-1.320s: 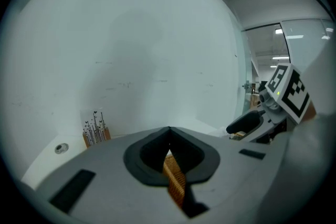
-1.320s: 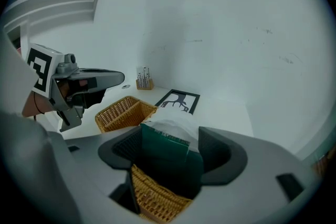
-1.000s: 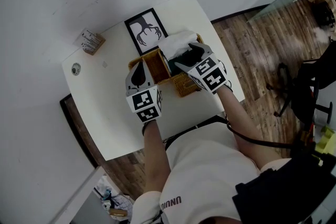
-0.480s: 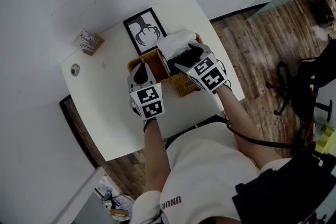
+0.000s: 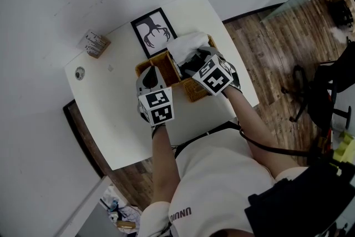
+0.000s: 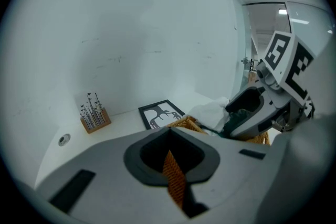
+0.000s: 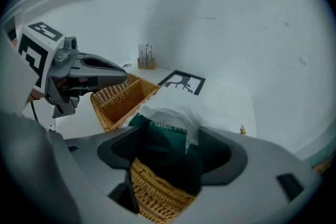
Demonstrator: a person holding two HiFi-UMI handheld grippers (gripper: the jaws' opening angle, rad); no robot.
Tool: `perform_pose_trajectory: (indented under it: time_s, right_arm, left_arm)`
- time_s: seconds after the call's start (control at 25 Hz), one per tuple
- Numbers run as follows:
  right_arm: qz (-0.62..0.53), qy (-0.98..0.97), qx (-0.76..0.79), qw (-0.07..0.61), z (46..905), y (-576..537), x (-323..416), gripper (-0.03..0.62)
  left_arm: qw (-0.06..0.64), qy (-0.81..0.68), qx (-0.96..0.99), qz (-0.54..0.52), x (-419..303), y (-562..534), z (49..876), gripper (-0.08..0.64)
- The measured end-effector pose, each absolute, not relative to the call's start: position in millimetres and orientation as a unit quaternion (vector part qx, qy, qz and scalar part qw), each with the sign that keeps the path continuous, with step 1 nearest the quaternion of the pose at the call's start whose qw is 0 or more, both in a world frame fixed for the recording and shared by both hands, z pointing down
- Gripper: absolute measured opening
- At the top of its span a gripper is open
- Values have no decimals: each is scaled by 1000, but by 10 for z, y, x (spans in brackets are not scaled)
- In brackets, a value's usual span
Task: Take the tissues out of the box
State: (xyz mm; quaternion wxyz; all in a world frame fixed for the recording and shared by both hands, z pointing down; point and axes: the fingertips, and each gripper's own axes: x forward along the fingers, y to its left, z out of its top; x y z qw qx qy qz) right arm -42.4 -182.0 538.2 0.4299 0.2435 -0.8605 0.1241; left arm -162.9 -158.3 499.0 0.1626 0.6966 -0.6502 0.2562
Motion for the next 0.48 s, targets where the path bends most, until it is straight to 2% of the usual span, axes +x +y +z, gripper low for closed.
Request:
perform_pose_trajectory:
  time_s: [0.28, 0.48]
  right_arm:
    - [142, -844, 231, 462, 5473, -1813, -427, 350]
    - [149, -835, 220, 481, 5511, -1805, -442, 321]
  left_arm:
    - [169, -646, 699, 256, -1623, -1583, 5003, 12]
    - [180, -648, 699, 241, -1644, -1588, 4962, 12]
